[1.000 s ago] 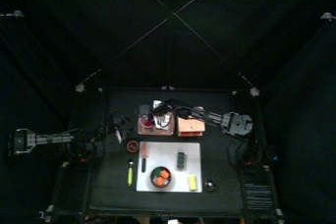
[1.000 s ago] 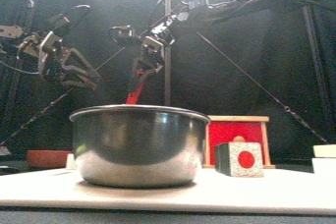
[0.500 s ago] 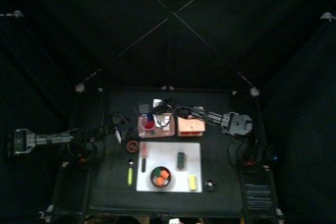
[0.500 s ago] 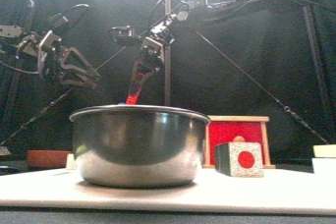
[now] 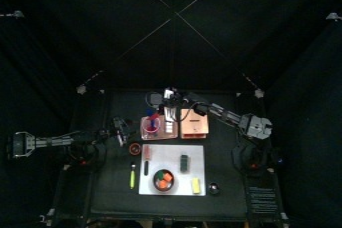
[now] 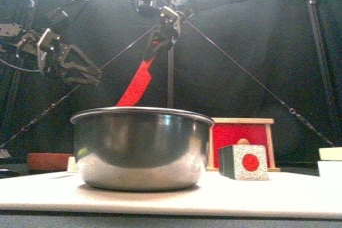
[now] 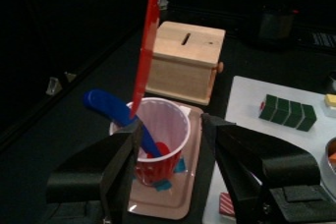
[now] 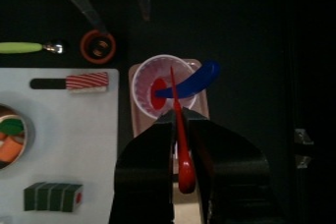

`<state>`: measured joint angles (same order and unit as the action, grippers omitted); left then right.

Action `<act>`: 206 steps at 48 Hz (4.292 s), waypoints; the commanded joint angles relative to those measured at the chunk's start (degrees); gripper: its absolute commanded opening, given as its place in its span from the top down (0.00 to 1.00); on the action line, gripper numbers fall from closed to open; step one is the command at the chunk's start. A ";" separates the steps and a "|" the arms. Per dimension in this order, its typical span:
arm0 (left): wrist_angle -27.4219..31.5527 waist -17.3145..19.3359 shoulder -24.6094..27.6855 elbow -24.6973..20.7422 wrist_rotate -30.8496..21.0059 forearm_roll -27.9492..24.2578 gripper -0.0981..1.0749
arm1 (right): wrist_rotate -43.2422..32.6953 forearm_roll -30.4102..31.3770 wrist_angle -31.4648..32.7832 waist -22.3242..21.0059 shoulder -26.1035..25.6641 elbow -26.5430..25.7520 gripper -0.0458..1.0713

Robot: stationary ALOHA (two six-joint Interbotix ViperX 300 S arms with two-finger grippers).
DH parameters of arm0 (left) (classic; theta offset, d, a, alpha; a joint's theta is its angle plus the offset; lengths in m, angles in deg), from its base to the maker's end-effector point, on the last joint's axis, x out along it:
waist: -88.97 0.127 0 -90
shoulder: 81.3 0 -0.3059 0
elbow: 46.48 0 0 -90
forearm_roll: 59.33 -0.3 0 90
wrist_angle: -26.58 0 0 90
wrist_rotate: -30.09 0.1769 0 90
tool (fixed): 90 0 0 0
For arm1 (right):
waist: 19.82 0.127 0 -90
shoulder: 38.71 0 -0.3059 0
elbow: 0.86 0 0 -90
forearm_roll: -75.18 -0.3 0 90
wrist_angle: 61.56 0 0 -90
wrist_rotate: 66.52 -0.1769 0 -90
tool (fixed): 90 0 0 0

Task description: Cut green sushi roll

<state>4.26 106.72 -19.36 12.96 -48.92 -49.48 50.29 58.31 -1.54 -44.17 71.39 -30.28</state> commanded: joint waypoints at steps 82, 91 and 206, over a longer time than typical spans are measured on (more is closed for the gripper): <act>-6.33 -19.25 27.42 -21.18 -0.97 3.34 0.16 | -1.76 -18.11 -43.42 13.54 -28.74 52.65 0.55; -6.33 -20.13 30.50 -22.94 -4.57 3.08 0.16 | -1.76 -17.14 -43.77 13.54 -28.83 52.38 0.55; -5.19 -19.51 39.02 -26.72 -6.24 -5.54 0.59 | -9.76 -16.96 -32.96 17.75 -31.46 64.69 0.43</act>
<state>-1.28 86.95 20.10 -12.61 -55.07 -54.84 40.44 41.61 -35.02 -26.33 40.98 35.64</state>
